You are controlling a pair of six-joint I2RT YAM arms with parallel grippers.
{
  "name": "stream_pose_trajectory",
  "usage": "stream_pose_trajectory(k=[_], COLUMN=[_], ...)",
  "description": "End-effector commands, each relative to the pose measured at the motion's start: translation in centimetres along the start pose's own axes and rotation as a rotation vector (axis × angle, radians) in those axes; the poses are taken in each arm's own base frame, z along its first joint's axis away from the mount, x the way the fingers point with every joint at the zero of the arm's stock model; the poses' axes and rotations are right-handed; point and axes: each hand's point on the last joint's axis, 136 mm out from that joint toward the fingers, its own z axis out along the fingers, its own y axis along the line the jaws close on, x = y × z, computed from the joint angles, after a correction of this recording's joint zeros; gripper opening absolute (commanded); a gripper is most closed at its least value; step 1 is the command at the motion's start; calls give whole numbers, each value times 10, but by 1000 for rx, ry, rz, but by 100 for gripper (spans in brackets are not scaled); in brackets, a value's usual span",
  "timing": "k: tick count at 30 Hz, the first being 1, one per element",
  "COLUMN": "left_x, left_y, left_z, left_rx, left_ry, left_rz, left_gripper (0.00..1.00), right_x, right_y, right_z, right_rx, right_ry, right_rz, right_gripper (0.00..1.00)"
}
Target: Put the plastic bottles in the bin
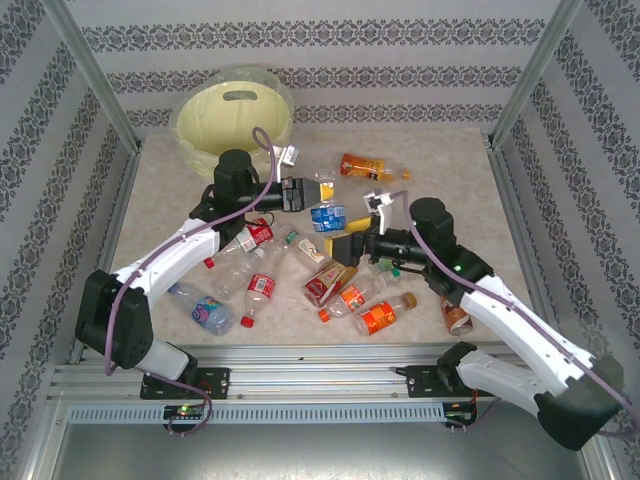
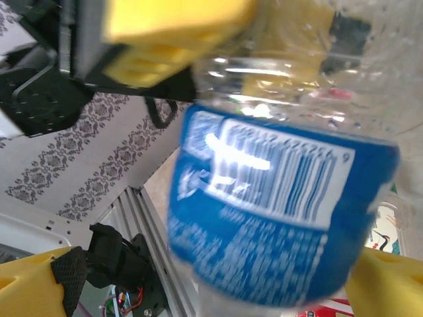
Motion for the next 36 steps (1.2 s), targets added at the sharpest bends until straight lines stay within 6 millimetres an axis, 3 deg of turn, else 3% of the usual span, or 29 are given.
stream_pose_trajectory(k=[1, 7, 16, 23, 36], left_x=[-15, -40, -97, -143, -209], left_y=[-14, -15, -5, 0, 40], left_z=[-13, -28, -65, -94, -141], left_rx=[-59, -252, -620, -785, -976], left_ry=[-21, -33, -68, -102, -171], left_rz=[120, 218, 376, 443, 457], left_gripper=[48, 49, 50, 50, 50], right_x=[-6, -34, -67, -70, -58], right_y=[5, 22, 46, 59, 58], right_z=[-22, -64, -104, -113, -120], right_rx=[60, 144, 174, 155, 177], right_ry=[-61, -202, -356, -358, -310], right_rz=[-21, -91, -155, -185, -182], right_gripper=[98, 98, 98, 98, 98])
